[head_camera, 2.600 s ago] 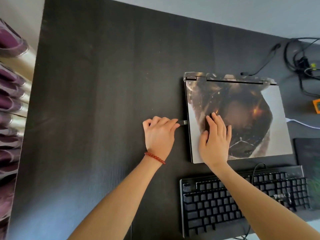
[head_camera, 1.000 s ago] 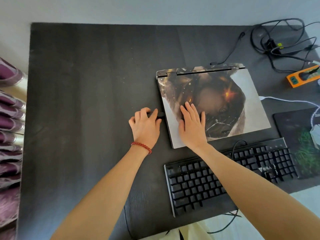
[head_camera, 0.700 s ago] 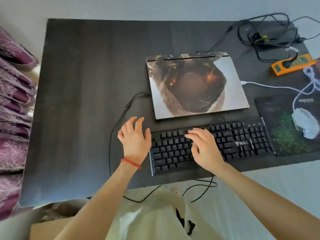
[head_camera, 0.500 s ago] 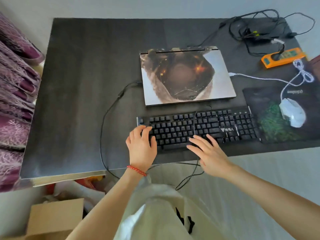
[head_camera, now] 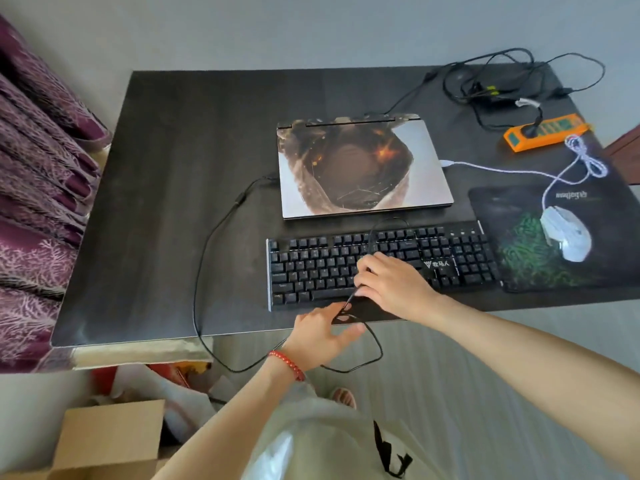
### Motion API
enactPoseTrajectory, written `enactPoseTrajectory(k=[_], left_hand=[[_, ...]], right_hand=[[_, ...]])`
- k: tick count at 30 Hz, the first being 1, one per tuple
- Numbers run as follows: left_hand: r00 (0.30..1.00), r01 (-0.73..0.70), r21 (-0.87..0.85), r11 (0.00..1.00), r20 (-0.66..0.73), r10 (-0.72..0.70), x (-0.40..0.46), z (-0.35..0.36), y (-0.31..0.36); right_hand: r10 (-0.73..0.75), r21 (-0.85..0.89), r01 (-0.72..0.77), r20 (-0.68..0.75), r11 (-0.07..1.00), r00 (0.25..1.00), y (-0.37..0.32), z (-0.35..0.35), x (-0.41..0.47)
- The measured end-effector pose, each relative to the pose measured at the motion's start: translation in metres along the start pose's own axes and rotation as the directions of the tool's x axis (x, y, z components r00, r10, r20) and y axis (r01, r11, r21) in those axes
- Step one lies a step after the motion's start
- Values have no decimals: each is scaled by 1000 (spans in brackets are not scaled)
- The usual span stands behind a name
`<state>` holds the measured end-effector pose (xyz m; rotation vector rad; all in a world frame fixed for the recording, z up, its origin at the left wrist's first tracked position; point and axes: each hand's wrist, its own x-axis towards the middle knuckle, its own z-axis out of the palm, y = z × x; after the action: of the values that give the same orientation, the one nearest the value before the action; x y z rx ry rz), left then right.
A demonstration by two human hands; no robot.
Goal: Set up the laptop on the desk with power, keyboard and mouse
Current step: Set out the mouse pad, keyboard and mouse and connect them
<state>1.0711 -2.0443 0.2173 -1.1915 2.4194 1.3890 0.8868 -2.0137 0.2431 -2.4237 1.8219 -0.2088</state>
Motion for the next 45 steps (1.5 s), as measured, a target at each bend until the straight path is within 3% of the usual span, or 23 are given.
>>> enactPoseTrajectory(k=[2, 7, 10, 12, 13, 15, 17, 20, 23, 25, 29, 31, 34, 36, 42, 45], left_hand=[[999, 16, -139, 990, -27, -20, -4, -27, 4], [975, -17, -192, 981, -223, -27, -8, -123, -5], [966, 35, -115, 993, -250, -63, -10, -183, -21], [968, 113, 94, 989, -233, -88, -5, -215, -31], [967, 141, 319, 937, -248, -62, 2, -231, -37], [959, 152, 723, 674, -273, 75, 20, -261, -51], [959, 113, 873, 475, -221, 178, 38, -279, -60], [980, 27, 931, 364, -97, 176, 68, -285, -89], [996, 7, 897, 443, -48, 80, 86, -267, -121], [988, 12, 880, 475, -82, 128, 96, -254, -139], [943, 17, 944, 330, -125, 308, 112, -237, -148], [928, 25, 940, 340, -148, 343, 125, -241, -152], [874, 50, 932, 359, -215, 435, 159, -258, -146], [891, 76, 937, 342, -217, 398, 175, -264, -140], [954, 188, 736, 651, -294, 56, 186, -230, -139], [941, 219, 635, 741, -338, 11, 173, -217, -123]], right_hand=[[119, 147, -108, -64, 983, 991, 1, -10, 11], [426, 440, -320, -166, 839, 890, 11, -40, 57], [462, 416, -370, -144, 831, 875, 16, -49, 87], [451, 347, -396, -92, 850, 888, 17, -45, 102], [454, 329, -409, -71, 851, 888, 17, -42, 111], [458, 296, -426, -47, 855, 888, 15, -31, 131], [436, 217, -430, 22, 876, 900, 12, -17, 145], [363, 61, -386, 227, 921, 903, 6, 14, 158], [333, 41, -367, 336, 929, 881, -1, 40, 152], [336, 44, -373, 348, 927, 875, -4, 52, 149], [368, 71, -411, 328, 909, 870, -4, 55, 146], [384, 76, -419, 282, 905, 880, -5, 51, 145], [408, 70, -415, 99, 907, 908, -6, 46, 142], [419, 62, -422, 50, 905, 907, -9, 45, 139], [466, 60, -470, 72, 881, 882, -8, 45, 132], [511, 98, -526, 142, 845, 848, -6, 39, 123]])
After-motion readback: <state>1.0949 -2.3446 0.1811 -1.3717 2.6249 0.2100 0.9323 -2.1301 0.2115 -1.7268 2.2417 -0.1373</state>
